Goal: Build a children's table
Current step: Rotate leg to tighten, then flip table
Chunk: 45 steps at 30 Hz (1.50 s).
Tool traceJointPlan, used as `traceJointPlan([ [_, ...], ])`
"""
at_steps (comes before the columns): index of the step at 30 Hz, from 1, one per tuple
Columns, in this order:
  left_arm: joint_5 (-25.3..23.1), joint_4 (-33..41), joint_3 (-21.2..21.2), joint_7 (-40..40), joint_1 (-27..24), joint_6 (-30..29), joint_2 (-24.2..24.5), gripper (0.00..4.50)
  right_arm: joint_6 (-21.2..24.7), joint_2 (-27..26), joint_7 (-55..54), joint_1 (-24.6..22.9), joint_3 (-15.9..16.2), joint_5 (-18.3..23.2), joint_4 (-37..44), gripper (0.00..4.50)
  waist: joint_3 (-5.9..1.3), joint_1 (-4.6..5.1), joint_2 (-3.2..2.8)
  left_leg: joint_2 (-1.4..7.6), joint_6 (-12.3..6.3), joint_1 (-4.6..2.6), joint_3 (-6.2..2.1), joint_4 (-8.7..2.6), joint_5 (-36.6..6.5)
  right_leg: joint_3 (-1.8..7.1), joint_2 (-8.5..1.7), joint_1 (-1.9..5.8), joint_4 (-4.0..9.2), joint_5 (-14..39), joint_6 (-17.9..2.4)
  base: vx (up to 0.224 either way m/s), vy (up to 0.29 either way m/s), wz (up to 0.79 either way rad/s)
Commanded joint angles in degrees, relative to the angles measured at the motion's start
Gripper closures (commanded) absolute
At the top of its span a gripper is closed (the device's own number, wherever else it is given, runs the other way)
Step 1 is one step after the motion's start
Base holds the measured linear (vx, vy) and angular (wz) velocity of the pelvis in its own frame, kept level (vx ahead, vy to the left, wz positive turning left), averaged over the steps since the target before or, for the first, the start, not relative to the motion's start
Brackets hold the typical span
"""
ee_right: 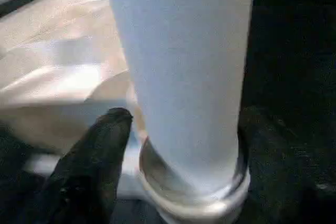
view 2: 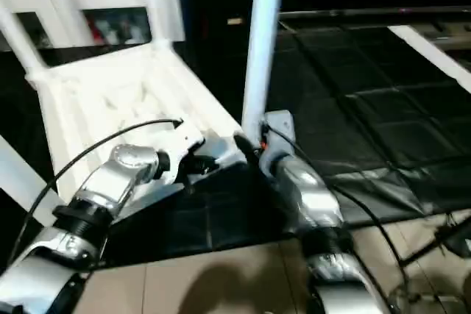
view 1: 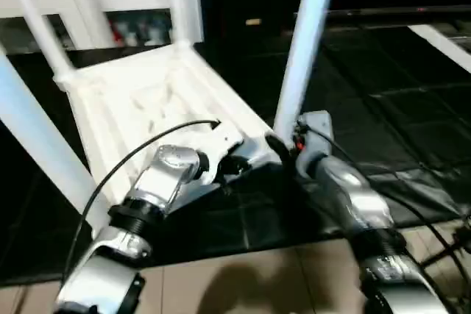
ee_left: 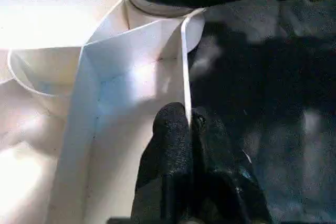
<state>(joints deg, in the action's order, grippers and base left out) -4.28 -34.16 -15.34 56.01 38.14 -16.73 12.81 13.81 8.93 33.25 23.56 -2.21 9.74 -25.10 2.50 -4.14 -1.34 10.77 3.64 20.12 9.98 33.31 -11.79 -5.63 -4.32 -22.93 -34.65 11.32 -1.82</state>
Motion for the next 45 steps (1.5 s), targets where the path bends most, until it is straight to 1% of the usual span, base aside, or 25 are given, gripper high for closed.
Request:
traceJointPlan([
  [1,0.48,0.46,-2.51,7.51,0.49,5.37,1.26,4.50,4.81,4.31,7.80,-4.61,0.05,2.97,3.38,0.79,-3.31,-0.31,-0.20,2.63,-5.35,-0.15,-0.73,-3.38,-5.86,3.77,-4.64,3.85,3.99,2.30,-12.44,0.000,0.000,0.00],
  [3,0.56,0.05,-3.03,9.36,0.46,6.61,2.05,4.50,5.83,6.28,10.14,-5.97,-1.14,4.56,5.10,0.58,-3.38,-1.35,-0.44,2.80,-5.55,-0.48,-0.59,-3.36,-6.12,3.79,-4.66,3.57,3.94,2.05,-13.09,0.000,0.000,0.00],
  [4,0.21,-0.78,-3.73,10.78,0.63,8.09,2.82,4.50,6.38,9.48,14.31,-7.52,-1.46,5.73,6.90,0.58,-3.36,-1.43,-0.39,2.98,-5.20,-0.18,-0.58,-3.40,-6.37,3.78,-4.81,3.65,3.73,1.67,-13.56,0.000,0.000,0.00],
  [8,-0.83,-2.89,-5.67,14.26,1.20,13.42,4.52,4.50,7.77,14.83,20.26,-10.25,-3.81,8.66,10.24,0.18,-3.49,-2.66,-0.46,2.98,-5.71,-0.08,-0.44,-2.97,-5.28,3.66,-4.68,3.72,3.66,1.44,-12.88,0.000,0.000,0.00],
  [9,-0.84,-4.11,-6.07,15.83,1.65,15.32,4.88,4.50,8.33,17.48,22.26,-11.56,-5.44,10.01,11.66,0.09,-3.51,-2.79,-0.36,2.86,-5.89,0.28,-0.51,-2.89,-4.72,3.52,-4.82,3.91,3.60,1.79,-12.44,0.000,0.000,0.00],
  [11,-0.67,-5.46,-6.24,17.14,2.31,17.76,5.03,4.50,8.54,19.67,22.80,-12.85,-7.14,11.34,12.98,0.03,-3.38,-3.00,-0.33,2.76,-6.00,0.20,-0.45,-2.83,-5.00,3.46,-4.70,3.75,3.95,3.53,-11.73,0.000,0.000,0.00],
  [12,-0.49,-6.11,-6.18,17.75,2.66,18.45,5.02,4.50,8.81,20.58,22.66,-13.25,-8.01,11.73,13.18,0.03,-3.51,-3.25,-0.84,2.77,-5.82,0.19,-0.50,-2.76,-5.03,3.47,-4.89,3.77,3.91,4.55,-11.43,0.000,0.000,0.00],
  [15,-0.33,-7.82,-5.88,18.83,3.44,20.75,5.07,4.50,10.22,21.55,21.44,-13.96,-9.91,12.51,13.84,0.03,-3.56,-3.60,-0.54,2.67,-5.43,0.20,-0.49,-2.68,-4.64,3.34,-4.68,3.66,4.10,5.45,-10.89,0.000,0.000,0.00],
  [16,-0.37,-8.53,-5.74,18.77,3.74,21.49,5.11,4.50,10.40,21.47,20.40,-14.14,-10.58,12.56,14.12,0.03,-3.62,-3.74,-0.77,2.67,-5.31,0.15,-0.49,-2.65,-4.40,3.32,-4.57,3.57,4.13,5.20,-10.69,0.000,0.000,0.00],
  [19,-0.47,-11.20,-5.05,17.88,4.76,24.38,5.51,4.50,12.40,19.51,16.84,-15.02,-12.87,14.59,17.13,0.03,-3.70,-3.89,-0.63,2.61,-5.27,0.28,-0.57,-2.61,-4.00,3.24,-4.61,3.70,3.94,4.73,-10.55,0.000,0.000,0.00],
  [22,0.09,-12.15,-3.84,16.94,5.08,26.10,5.88,4.50,10.63,17.62,15.37,-16.26,-12.84,14.86,20.51,0.03,-3.63,-3.85,-0.77,2.55,-5.13,0.43,-0.60,-2.63,-4.20,3.13,-4.65,3.64,4.11,6.31,-9.56,0.000,0.000,0.00],
  [24,3.14,-10.79,-0.95,17.48,4.84,24.49,5.81,4.50,7.18,16.42,14.72,-17.86,-11.17,13.63,23.50,0.03,-3.72,-3.87,-0.41,2.64,-4.64,0.31,-0.57,-2.67,-4.08,3.25,-4.78,3.51,3.95,6.92,-9.09,0.000,0.000,0.00],
  [26,5.96,-8.65,0.53,20.16,3.86,23.32,6.05,4.50,6.64,15.58,15.54,-18.88,-10.27,14.41,25.23,0.03,-3.81,-3.81,-0.41,2.66,-4.78,0.53,-0.62,-2.64,-3.01,3.25,-4.72,3.60,3.56,5.45,-9.48,0.000,0.000,0.00],
  [27,8.15,-6.76,1.69,21.55,2.87,22.62,6.27,4.06,7.58,14.67,15.41,-19.78,-9.87,15.57,27.14,0.00,-4.03,-3.73,-0.05,2.78,-5.46,0.60,-0.64,-2.52,-1.57,3.30,-4.68,3.65,3.17,2.61,-10.08,0.000,0.000,0.00],
  [29,9.61,-5.12,2.58,21.79,2.07,21.80,6.36,3.95,8.27,14.04,14.92,-20.35,-9.67,16.08,28.38,0.00,-4.27,-3.87,-0.43,2.88,-6.28,0.77,-0.78,-2.27,0.35,3.29,-4.71,3.55,2.50,-0.77,-10.98,0.000,0.000,0.00],
  [31,12.55,-0.36,4.43,21.24,-0.14,19.40,6.61,3.90,8.74,13.16,13.63,-21.30,-9.13,15.72,30.29,0.00,-4.25,-3.91,0.07,3.31,-7.45,0.84,-0.78,-2.17,2.51,3.31,-4.82,3.30,1.77,-5.01,-12.84,0.000,0.000,0.00],
  [33,13.23,3.58,5.93,17.83,-2.40,17.65,7.02,3.61,8.08,12.02,12.96,-21.49,-9.00,15.76,30.85,0.00,-3.72,-3.69,0.08,2.84,-7.95,0.98,-0.42,-2.21,-0.24,3.19,-4.78,3.17,2.66,-0.04,-12.49,0.000,0.000,0.00],
  [34,13.84,9.12,8.10,12.99,-6.05,15.66,7.12,3.53,6.68,11.40,12.84,-22.20,-8.31,15.58,31.15,0.00,-3.56,-3.51,-0.03,3.05,-6.87,0.99,-0.52,-2.44,-2.25,3.26,-5.08,3.27,2.87,3.61,-11.82,0.000,0.000,0.00],
  [35,13.84,9.12,8.10,12.99,-6.05,15.66,7.12,3.53,6.68,11.40,12.84,-22.20,-8.31,15.58,31.15,0.00,-3.43,-3.30,0.22,3.06,-6.38,0.93,-0.44,-2.57,-3.28,3.23,-5.00,3.23,3.15,5.68,-11.32,0.000,0.000,0.00],
  [36,14.94,15.35,10.64,8.00,-10.26,12.52,6.27,3.45,4.87,10.74,12.09,-22.88,-7.97,15.05,31.73,0.00,-3.16,-3.21,0.25,2.79,-5.55,1.05,-0.40,-2.70,-4.60,3.21,-5.01,3.34,3.83,10.60,-9.63,0.000,0.000,0.00],
  [37,15.82,18.86,11.55,6.36,-12.67,11.28,5.71,3.45,5.08,10.09,11.66,-23.00,-8.44,16.00,32.05,0.00,-3.23,-2.91,0.52,3.02,-4.85,1.01,-0.49,-2.82,-4.58,3.33,-5.06,3.30,3.85,11.67,-8.87,0.000,0.000,0.00],
  [38,15.87,19.06,11.60,6.27,-12.80,11.20,5.68,3.30,5.10,10.06,11.64,-23.01,-8.47,16.06,32.07,0.00,-3.20,-2.67,0.34,3.09,-4.62,1.04,-0.53,-2.90,-4.75,3.32,-5.02,3.28,3.78,12.01,-8.76,0.000,0.000,0.00],
  [40,19.15,28.49,14.16,1.83,-19.18,6.91,3.44,3.10,6.22,9.79,11.29,-23.66,-8.18,16.55,33.58,0.00,-3.00,-2.08,0.34,3.01,-4.51,0.96,-0.50,-3.01,-5.16,3.36,-4.59,3.01,4.18,12.82,-8.50,0.000,0.000,0.00],
  [44,22.46,37.67,15.21,-1.32,-25.13,2.16,1.97,2.85,8.41,10.01,12.28,-24.24,-6.84,17.76,35.31,0.00,-2.87,-1.93,0.58,2.84,-4.87,0.91,-0.45,-3.05,-5.68,3.43,-4.33,3.01,4.37,13.41,-8.17,0.000,0.000,0.00],
  [45,24.21,43.99,15.44,-3.48,-29.82,-1.60,2.45,2.71,9.10,10.41,13.30,-24.22,-5.71,18.07,35.66,0.00,-2.93,-1.76,0.84,2.91,-4.72,0.86,-0.50,-3.03,-5.75,3.43,-4.31,3.07,4.25,13.54,-7.86,0.000,0.000,0.00],
])
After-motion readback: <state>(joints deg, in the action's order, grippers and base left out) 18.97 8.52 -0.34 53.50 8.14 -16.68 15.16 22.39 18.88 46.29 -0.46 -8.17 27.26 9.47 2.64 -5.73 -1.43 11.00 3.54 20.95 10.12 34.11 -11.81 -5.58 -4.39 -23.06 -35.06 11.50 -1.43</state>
